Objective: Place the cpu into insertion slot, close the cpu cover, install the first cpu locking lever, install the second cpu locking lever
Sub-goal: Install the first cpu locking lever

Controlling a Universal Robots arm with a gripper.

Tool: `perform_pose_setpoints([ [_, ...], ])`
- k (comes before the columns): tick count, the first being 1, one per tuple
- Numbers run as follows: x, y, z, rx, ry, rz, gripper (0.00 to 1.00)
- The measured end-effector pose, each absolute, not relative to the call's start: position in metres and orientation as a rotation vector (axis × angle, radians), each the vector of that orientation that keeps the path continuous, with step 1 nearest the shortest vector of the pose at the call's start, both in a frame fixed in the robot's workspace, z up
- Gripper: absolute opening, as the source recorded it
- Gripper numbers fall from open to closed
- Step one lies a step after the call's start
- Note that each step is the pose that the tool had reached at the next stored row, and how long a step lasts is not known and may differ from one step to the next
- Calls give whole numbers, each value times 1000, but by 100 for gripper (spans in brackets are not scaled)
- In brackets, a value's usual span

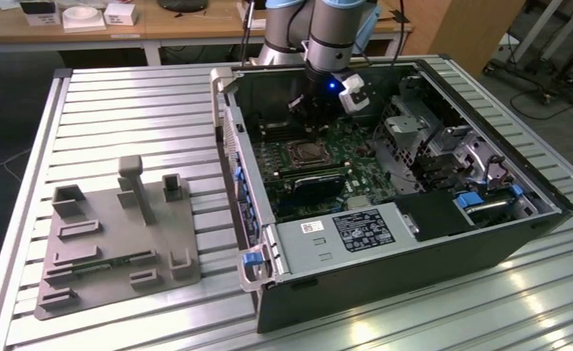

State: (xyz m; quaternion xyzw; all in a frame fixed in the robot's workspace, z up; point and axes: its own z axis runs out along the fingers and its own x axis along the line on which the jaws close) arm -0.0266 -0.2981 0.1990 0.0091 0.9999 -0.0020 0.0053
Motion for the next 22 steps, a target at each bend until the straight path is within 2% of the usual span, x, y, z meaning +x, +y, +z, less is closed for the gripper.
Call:
perform_pose_setpoints([
  [22, -26, -296, 196, 29, 3132, 10, 11],
])
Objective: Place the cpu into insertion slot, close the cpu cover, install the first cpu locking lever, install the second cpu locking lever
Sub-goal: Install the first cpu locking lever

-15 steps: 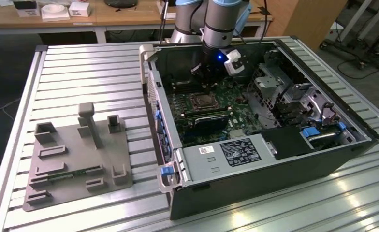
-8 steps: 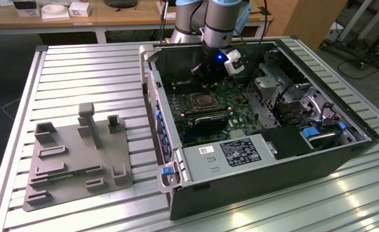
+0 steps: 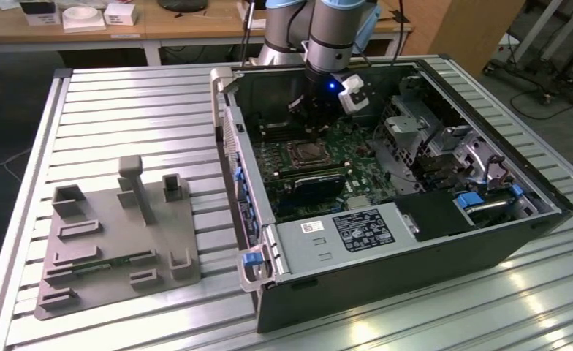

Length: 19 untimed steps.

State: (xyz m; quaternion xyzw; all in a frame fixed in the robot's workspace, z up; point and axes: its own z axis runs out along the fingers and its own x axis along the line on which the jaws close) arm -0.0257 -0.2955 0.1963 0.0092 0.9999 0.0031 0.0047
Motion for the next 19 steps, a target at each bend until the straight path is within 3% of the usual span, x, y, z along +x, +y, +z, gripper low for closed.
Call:
perform_pose_setpoints([
  [11, -24, -295, 197, 28, 3130, 64, 11],
  [19, -24, -295, 205, 28, 3131, 63, 11],
])
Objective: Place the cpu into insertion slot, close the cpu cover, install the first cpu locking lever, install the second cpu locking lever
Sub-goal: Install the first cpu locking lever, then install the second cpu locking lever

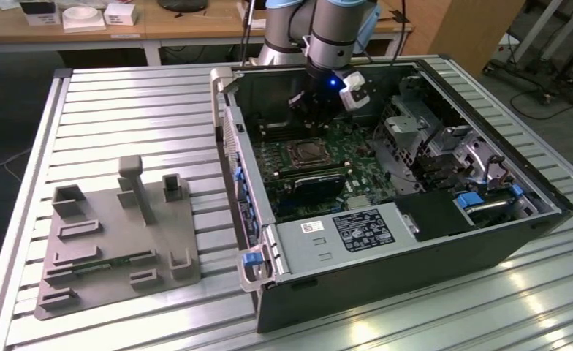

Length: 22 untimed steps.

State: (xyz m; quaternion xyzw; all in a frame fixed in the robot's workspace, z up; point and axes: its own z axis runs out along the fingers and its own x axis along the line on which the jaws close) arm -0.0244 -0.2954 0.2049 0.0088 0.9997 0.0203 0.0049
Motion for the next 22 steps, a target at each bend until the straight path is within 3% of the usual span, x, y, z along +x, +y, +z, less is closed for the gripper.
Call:
perform_pose_setpoints([
  [22, -24, -307, 205, 28, 3131, 53, 11],
])
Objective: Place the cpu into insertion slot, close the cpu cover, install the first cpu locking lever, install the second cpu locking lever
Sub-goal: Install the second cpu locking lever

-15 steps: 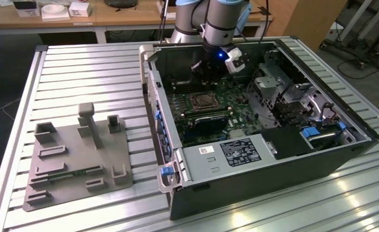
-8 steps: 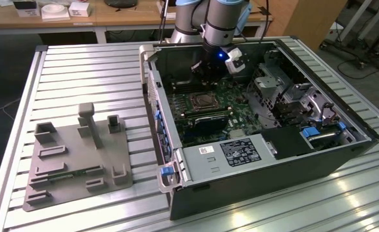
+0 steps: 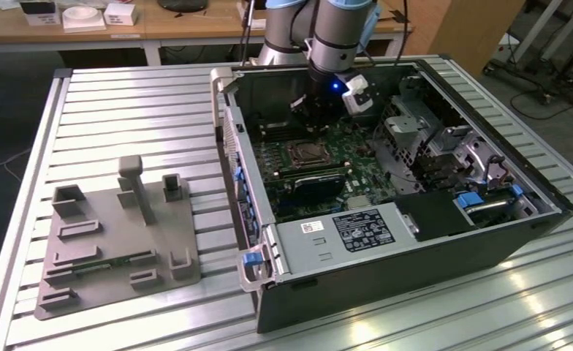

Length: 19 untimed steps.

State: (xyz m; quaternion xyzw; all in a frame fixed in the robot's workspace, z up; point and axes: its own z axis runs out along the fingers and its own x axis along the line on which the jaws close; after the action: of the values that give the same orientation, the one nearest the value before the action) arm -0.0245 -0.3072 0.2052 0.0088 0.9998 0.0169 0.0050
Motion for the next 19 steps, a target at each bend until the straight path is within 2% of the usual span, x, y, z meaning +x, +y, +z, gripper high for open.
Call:
perform_pose_setpoints([
  [19, -16, -318, 214, 28, 3131, 46, 11],
])
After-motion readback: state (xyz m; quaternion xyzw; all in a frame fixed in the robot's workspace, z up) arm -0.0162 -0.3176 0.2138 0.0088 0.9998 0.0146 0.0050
